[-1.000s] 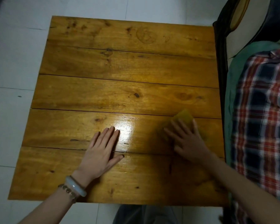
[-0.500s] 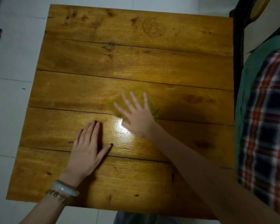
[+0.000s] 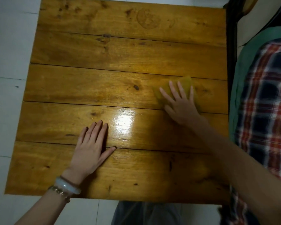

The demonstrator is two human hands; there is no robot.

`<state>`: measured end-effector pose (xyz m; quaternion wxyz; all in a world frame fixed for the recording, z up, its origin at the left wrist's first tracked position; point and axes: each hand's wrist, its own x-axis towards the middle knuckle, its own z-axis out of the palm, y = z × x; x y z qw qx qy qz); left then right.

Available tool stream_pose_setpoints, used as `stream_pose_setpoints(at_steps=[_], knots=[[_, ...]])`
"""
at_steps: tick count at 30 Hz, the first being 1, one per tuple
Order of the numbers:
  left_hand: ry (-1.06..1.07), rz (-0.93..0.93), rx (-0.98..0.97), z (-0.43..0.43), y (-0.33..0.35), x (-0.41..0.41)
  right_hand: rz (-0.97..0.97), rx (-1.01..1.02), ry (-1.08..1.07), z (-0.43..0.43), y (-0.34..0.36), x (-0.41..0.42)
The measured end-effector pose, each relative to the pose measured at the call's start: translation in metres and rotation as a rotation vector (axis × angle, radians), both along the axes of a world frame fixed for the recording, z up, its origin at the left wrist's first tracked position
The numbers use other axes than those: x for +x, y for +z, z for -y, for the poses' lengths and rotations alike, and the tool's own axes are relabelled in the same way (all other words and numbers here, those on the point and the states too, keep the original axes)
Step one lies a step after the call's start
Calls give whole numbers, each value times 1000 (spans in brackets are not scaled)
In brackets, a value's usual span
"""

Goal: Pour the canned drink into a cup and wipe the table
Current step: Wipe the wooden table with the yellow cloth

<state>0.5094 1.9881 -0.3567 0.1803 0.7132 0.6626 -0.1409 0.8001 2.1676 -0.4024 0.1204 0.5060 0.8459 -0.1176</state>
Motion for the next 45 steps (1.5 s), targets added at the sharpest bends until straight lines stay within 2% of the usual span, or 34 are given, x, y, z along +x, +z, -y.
stream_pose_setpoints(at_steps=[2,4,8,11,13,15,18,21,27,33,35,38,42,45], knots=[[-2,4,8,5,-2,-1,-2,-16,-101,-23,-4,-40],[-9,3,6,11,-4,-2,-37,-30,-96,-27,-6,-80],[-49,-27,3,23,-7,-3,-74,-22,176,33,-7,-129],[-52,-29,4,25,-5,-2,-85,-5,438,73,-7,-114],[-54,-20,9,24,-4,-1,-87,7,536,61,-7,-91],[-64,-15,20,19,-2,0,-76,37,472,30,-9,-69],[-61,-11,33,11,0,2,-33,64,207,-20,-9,-35],[-44,-7,19,4,1,3,-1,77,50,-28,-9,3],[-49,-17,-5,3,-6,4,-104,15,-214,60,-1,34],[-9,47,43,11,-18,2,-87,-61,-286,166,0,-44],[18,86,70,17,-20,2,-94,-82,-213,190,3,-76],[77,113,112,31,-16,1,-114,-133,49,230,5,-96],[75,110,90,58,-6,-10,-115,-146,341,264,7,-55],[66,80,25,75,-4,-20,-83,-81,271,245,9,-11]])
